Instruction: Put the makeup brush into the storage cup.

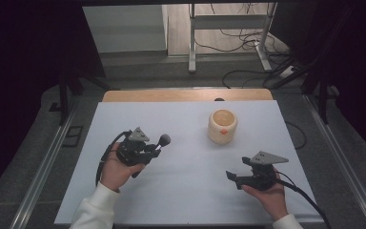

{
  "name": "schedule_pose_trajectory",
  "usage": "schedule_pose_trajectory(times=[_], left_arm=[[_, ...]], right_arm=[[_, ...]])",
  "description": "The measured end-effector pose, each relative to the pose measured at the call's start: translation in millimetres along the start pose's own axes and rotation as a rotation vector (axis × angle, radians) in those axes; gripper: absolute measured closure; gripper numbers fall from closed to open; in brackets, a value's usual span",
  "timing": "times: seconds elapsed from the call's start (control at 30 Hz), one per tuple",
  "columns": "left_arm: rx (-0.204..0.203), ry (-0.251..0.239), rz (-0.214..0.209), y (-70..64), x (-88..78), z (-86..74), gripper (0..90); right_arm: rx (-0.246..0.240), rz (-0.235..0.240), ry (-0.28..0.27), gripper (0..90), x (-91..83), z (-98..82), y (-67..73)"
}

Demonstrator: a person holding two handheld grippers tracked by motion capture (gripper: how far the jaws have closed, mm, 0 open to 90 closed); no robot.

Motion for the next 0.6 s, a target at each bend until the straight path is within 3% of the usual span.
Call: schedule_pose_trajectory(times=[0.17, 0.2, 0.6], left_arm=[[0.000, -0.001, 0.000, -0.8, 0.9, 1.4, 70.9], [0.000, -0.002, 0.000, -1.1, 1.2, 1.8, 70.9], [-0.001, -0.009, -0.004, -2.1, 1.5, 4.0, 71.0]], right_arm=[[0.006, 0.011, -0.006, 15.8, 2.1, 2.2, 3.4], [0.015, 0.031, -0.013, 15.9, 5.0, 5.0, 7.4], [0.001, 0.077, -0.009, 16.4, 23.1, 14.5, 28.8]])
Point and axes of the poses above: each handheld gripper's, and its own axes: x roughly forward along the jaws, z roughly out of its top, y roughly to its left, the point moved 9 cm from there along x, roughly forward along the jaws, and after that the axes turned 5 degrees about -z, right-handed, at the moved point
